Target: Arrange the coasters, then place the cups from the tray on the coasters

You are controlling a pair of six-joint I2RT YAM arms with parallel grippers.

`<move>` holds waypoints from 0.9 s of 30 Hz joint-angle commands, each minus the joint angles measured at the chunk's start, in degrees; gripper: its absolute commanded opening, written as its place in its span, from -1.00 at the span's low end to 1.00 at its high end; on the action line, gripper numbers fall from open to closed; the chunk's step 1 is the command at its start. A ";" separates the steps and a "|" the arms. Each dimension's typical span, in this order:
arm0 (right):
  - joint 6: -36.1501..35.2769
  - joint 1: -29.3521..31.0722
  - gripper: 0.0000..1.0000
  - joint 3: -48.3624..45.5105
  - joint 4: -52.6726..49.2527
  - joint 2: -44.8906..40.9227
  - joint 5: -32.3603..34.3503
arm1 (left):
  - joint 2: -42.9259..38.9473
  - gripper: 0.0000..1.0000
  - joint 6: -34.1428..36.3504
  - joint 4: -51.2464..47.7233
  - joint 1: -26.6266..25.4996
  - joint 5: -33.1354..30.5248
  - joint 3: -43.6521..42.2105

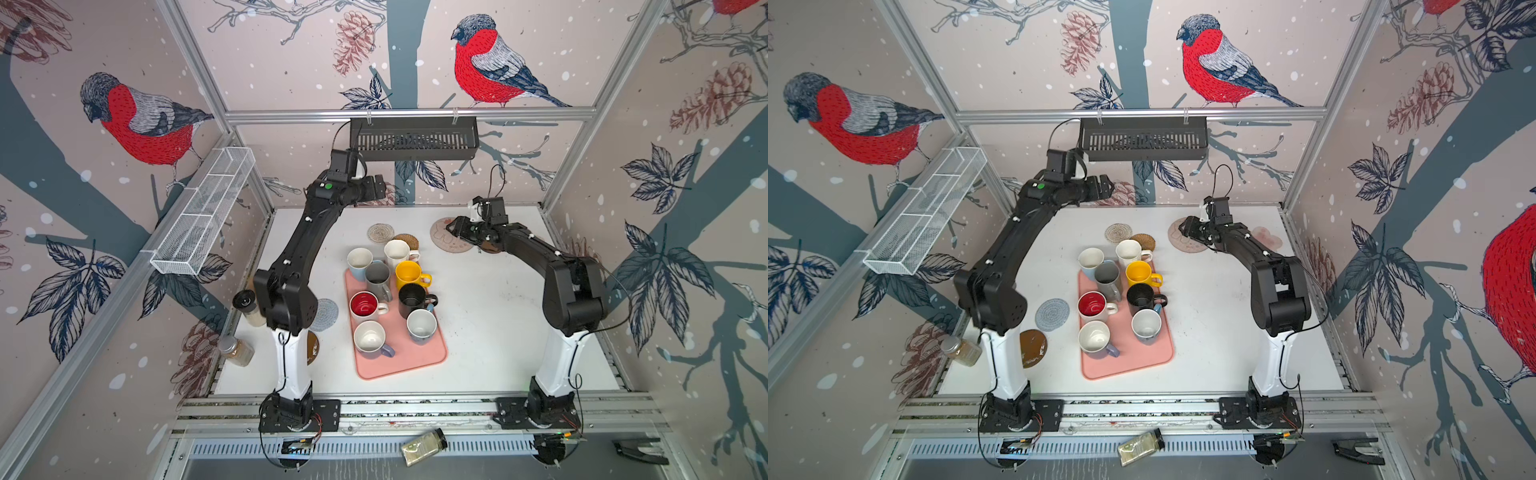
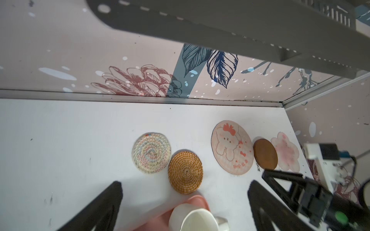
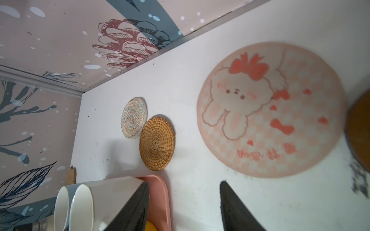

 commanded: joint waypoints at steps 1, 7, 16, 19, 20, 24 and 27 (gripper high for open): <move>-2.80 1.04 0.25 9.63 -5.41 7.41 -6.15 | -11.70 0.94 -0.22 6.36 -0.16 -3.25 -13.06; -2.99 3.83 0.25 22.41 -7.62 18.64 -8.42 | -24.59 0.93 1.31 2.04 -0.14 -7.47 -23.00; -0.91 6.09 0.07 28.49 -5.06 25.70 -11.41 | -34.51 0.93 1.00 0.49 -0.02 -10.22 -34.13; -0.51 7.00 -0.09 29.62 -5.04 27.42 -12.03 | -35.73 0.93 1.07 0.19 0.07 -10.69 -35.19; -0.40 7.35 -0.13 29.62 -4.78 27.69 -11.98 | -36.11 0.93 1.10 0.06 0.16 -10.78 -35.04; -0.32 8.70 -0.21 30.92 -4.83 29.21 -11.55 | -36.79 0.93 1.27 0.35 0.77 -9.81 -34.66; 0.06 9.14 -0.28 32.75 -5.66 30.69 -11.54 | -36.94 0.93 1.48 1.05 0.96 -8.33 -35.28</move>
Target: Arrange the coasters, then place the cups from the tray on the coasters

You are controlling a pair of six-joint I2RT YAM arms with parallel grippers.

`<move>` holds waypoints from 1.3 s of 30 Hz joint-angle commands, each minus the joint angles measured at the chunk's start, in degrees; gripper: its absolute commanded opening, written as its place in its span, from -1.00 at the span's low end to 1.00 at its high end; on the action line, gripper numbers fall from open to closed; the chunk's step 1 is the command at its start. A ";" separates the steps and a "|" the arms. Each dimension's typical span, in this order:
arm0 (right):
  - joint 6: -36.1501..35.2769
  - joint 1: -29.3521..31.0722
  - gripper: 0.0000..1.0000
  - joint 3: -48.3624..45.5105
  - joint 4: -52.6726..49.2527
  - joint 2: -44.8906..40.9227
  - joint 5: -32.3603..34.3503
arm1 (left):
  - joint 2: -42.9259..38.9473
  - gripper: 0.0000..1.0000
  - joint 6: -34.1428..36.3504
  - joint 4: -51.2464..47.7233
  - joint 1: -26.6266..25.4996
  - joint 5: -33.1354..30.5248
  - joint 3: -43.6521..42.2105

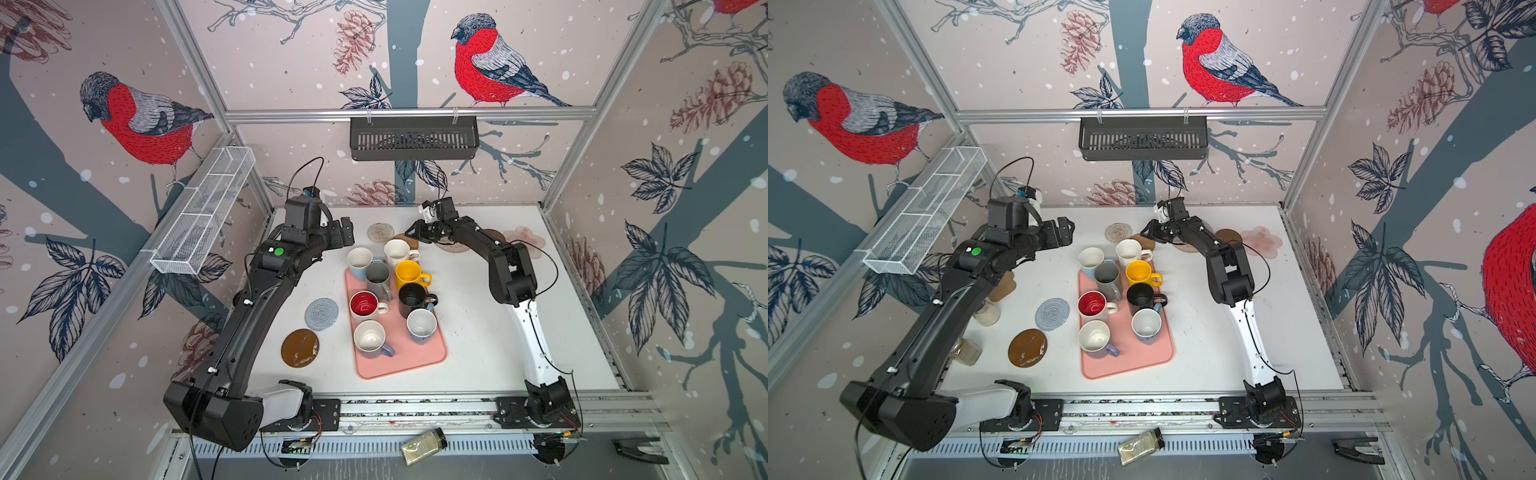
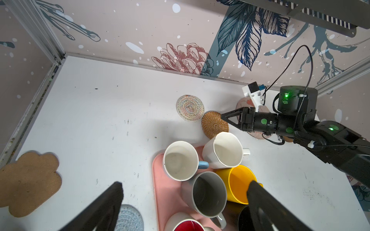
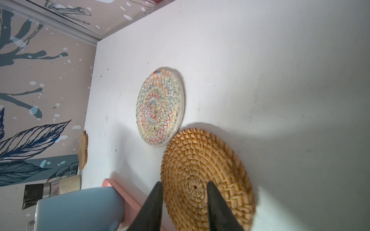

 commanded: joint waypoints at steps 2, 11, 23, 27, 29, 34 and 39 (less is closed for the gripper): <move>0.41 0.39 -0.28 1.81 0.32 1.65 -0.14 | -0.60 0.94 0.91 1.87 0.15 1.58 -1.27; -0.50 -0.05 -0.35 1.84 -3.98 3.31 7.69 | -2.22 0.93 1.77 4.35 1.08 5.08 -4.63; -0.05 -2.71 -0.37 6.20 -3.59 5.02 11.59 | -1.45 0.93 2.49 5.68 1.75 6.15 -5.34; 0.30 -2.71 -0.36 10.30 -3.95 6.89 10.88 | -1.35 0.93 2.35 5.94 1.76 6.04 -5.92; 0.50 -2.85 -0.36 10.67 -3.51 6.86 11.58 | -1.18 0.93 2.37 6.09 1.76 5.84 -6.04; 1.03 -3.72 -0.31 11.02 -3.63 6.49 10.83 | 0.37 0.92 3.78 6.67 1.93 6.46 -5.34; 0.30 -3.70 -0.04 9.71 -2.29 2.85 8.85 | 5.42 0.77 4.46 6.72 3.29 8.86 -0.60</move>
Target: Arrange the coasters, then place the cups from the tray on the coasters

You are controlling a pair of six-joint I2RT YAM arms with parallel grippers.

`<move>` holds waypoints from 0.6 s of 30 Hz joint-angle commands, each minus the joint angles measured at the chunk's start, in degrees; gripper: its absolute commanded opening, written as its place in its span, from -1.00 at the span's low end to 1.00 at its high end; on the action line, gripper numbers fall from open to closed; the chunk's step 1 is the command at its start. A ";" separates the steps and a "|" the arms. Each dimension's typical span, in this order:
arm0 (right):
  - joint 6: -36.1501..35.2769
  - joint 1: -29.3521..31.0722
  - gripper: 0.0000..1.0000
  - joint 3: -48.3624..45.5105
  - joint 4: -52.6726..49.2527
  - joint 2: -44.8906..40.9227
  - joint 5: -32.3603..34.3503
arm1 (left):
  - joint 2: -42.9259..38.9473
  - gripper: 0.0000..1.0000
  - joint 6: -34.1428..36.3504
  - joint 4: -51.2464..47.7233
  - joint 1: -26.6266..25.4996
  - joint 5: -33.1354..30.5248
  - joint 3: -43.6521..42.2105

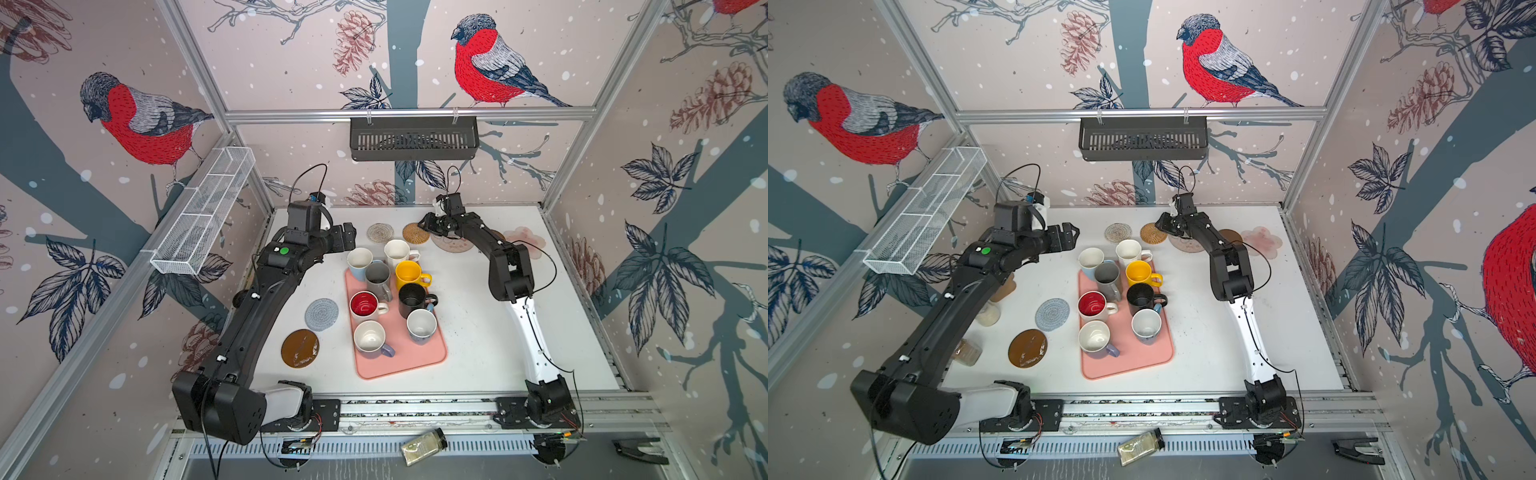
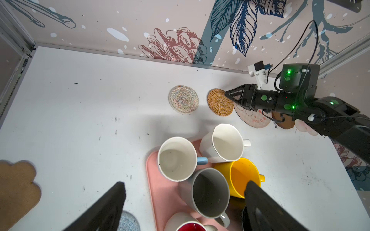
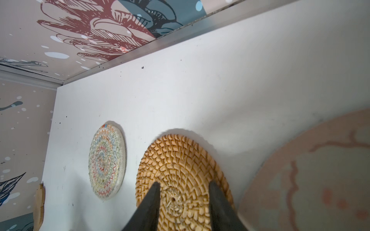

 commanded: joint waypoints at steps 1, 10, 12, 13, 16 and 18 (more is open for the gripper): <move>-0.04 0.16 0.03 -0.37 1.06 -3.94 -1.90 | 3.54 0.73 1.24 2.22 0.31 1.98 3.44; -0.50 -0.51 0.09 -3.11 -0.11 -12.57 -2.89 | 18.55 0.12 -2.09 9.94 0.30 1.73 10.84; -1.18 -0.72 0.10 -5.97 -0.23 -15.14 -2.76 | 22.43 0.11 -2.49 9.96 0.35 1.75 13.79; -1.57 -0.88 0.11 -7.97 -0.02 -16.80 -2.59 | 24.41 0.11 -2.50 9.90 0.30 1.71 15.47; -2.26 -1.73 0.13 -14.80 0.91 -21.94 -2.57 | 30.76 0.11 -2.34 8.78 0.30 1.99 20.66; -2.54 -2.61 0.13 -18.89 0.95 -25.02 -2.80 | 35.16 0.10 -1.80 6.77 0.30 1.76 25.03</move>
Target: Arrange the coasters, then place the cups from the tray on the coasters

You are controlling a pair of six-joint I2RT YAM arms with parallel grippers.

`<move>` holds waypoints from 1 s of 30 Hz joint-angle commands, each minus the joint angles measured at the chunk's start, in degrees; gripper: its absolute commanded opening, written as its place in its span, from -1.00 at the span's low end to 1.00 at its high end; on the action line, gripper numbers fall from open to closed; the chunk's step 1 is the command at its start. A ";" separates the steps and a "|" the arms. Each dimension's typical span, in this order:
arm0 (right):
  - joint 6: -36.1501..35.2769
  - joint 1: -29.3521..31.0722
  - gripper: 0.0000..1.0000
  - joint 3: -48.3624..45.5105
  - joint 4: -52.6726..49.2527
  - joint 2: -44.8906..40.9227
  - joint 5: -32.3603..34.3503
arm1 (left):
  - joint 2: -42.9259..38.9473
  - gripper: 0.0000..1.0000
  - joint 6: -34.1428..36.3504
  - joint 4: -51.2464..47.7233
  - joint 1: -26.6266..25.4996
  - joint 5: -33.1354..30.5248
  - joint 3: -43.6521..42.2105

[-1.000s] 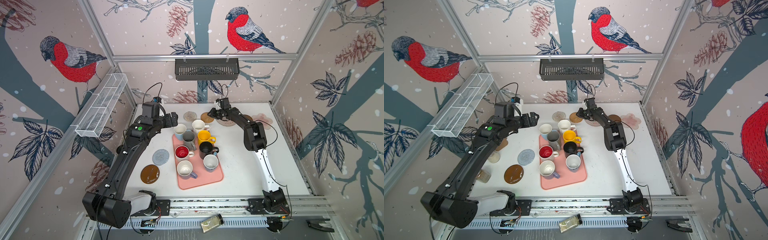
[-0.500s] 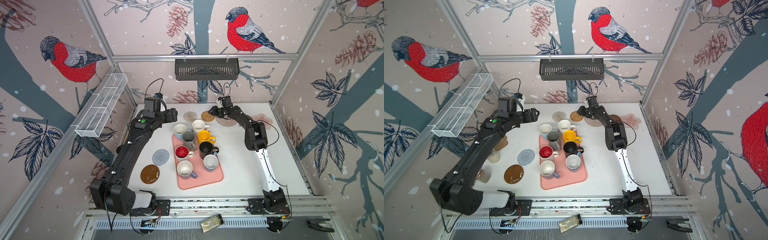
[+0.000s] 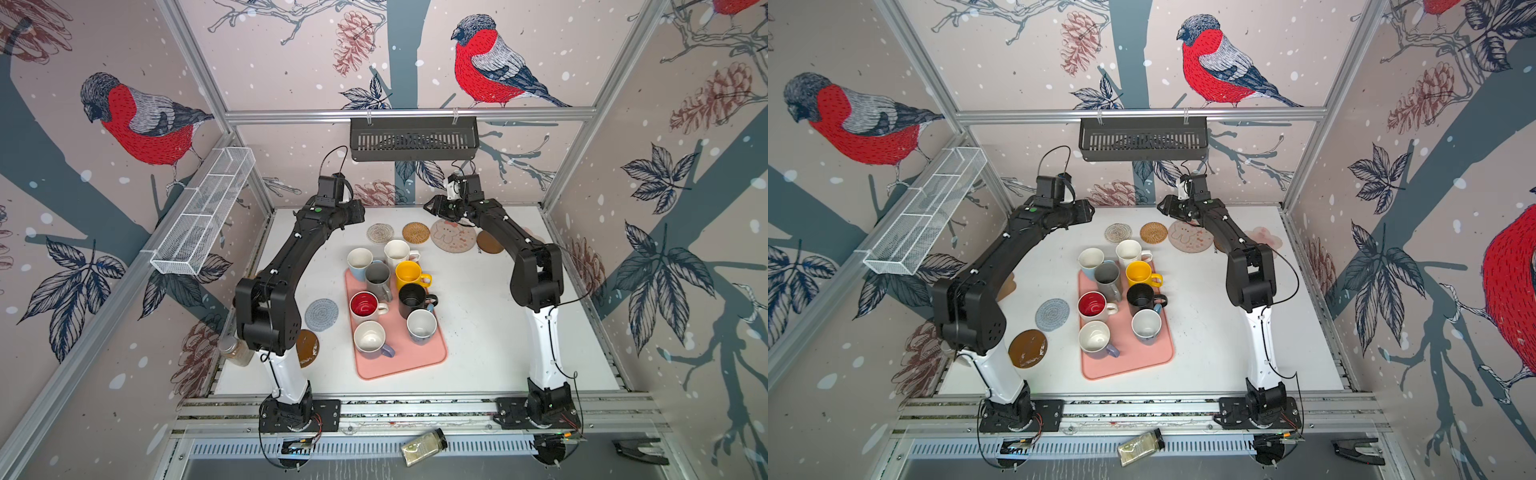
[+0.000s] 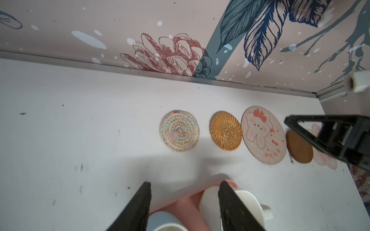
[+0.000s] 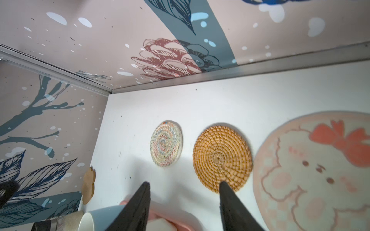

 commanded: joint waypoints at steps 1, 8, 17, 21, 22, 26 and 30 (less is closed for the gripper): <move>-1.30 -1.25 0.13 -5.73 1.86 -5.09 -0.30 | 5.75 0.09 0.29 -1.34 0.08 0.07 5.55; 0.36 -4.58 0.15 -21.58 10.36 -15.43 0.36 | 18.01 0.16 0.12 -1.39 0.08 0.44 13.21; 1.45 -6.78 0.16 -29.26 14.64 -18.22 0.44 | 31.29 0.13 1.72 -5.35 -1.12 0.02 26.00; 1.35 -7.62 0.16 -28.83 13.84 -16.84 0.16 | 33.63 0.14 0.40 -3.96 -1.05 0.47 26.67; 1.28 -7.72 0.16 -29.07 13.97 -16.72 0.18 | 34.36 0.13 0.42 -4.03 -1.02 0.84 27.19; 1.16 -7.82 0.16 -29.46 14.23 -16.06 0.36 | 36.05 0.13 0.48 -4.61 -1.23 1.69 28.28; 1.34 -7.91 0.16 -29.21 14.01 -14.54 0.35 | 36.39 0.13 1.34 -4.30 -2.08 2.11 27.85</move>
